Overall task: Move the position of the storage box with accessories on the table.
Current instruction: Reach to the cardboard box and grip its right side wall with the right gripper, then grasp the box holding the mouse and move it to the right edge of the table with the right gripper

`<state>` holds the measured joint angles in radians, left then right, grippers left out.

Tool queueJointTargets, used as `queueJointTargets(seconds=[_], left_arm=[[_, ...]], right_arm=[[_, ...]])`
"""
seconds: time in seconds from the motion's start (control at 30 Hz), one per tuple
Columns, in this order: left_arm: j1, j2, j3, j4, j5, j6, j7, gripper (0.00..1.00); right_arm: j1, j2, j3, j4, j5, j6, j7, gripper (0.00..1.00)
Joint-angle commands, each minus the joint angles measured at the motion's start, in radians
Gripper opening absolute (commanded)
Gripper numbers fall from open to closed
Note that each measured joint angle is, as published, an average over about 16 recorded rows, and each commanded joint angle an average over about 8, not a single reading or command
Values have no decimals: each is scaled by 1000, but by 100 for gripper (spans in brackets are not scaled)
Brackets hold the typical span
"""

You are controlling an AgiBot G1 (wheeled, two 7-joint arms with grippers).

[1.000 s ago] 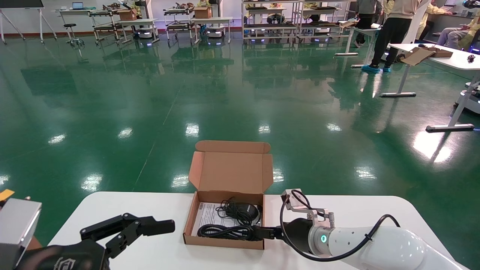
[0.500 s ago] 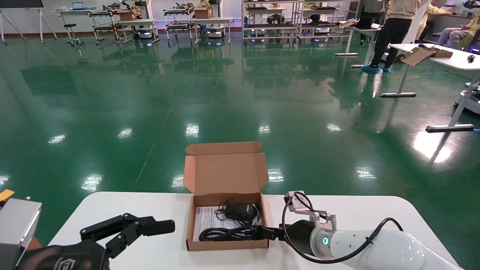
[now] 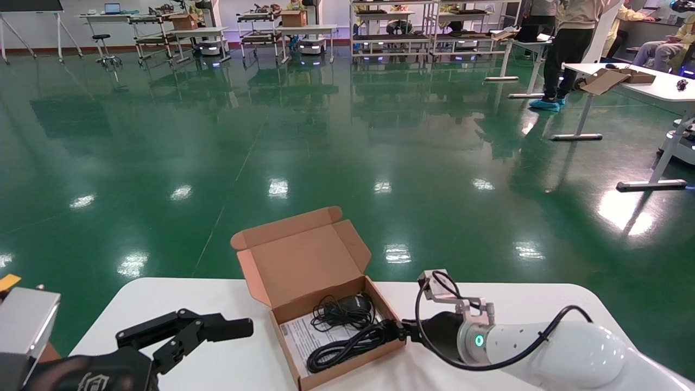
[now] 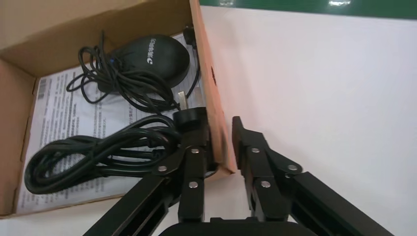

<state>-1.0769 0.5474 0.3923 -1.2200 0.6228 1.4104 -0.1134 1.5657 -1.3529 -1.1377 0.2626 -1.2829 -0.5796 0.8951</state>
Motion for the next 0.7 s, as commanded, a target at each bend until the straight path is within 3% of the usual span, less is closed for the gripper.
queueJointTargets(seconds=[0.03,0.37,0.7], left_arm=[[0,0,0,0,0,0,0,100],[0,0,0,0,0,0,0,100],[0,0,0,0,0,0,0,100]], right_arm=[[9,1,-4,-6,3,-7,-5,0],[58,21,-8,-66,17,-106,-50,0],[131,82,12,-118,48,-252,-126,0]])
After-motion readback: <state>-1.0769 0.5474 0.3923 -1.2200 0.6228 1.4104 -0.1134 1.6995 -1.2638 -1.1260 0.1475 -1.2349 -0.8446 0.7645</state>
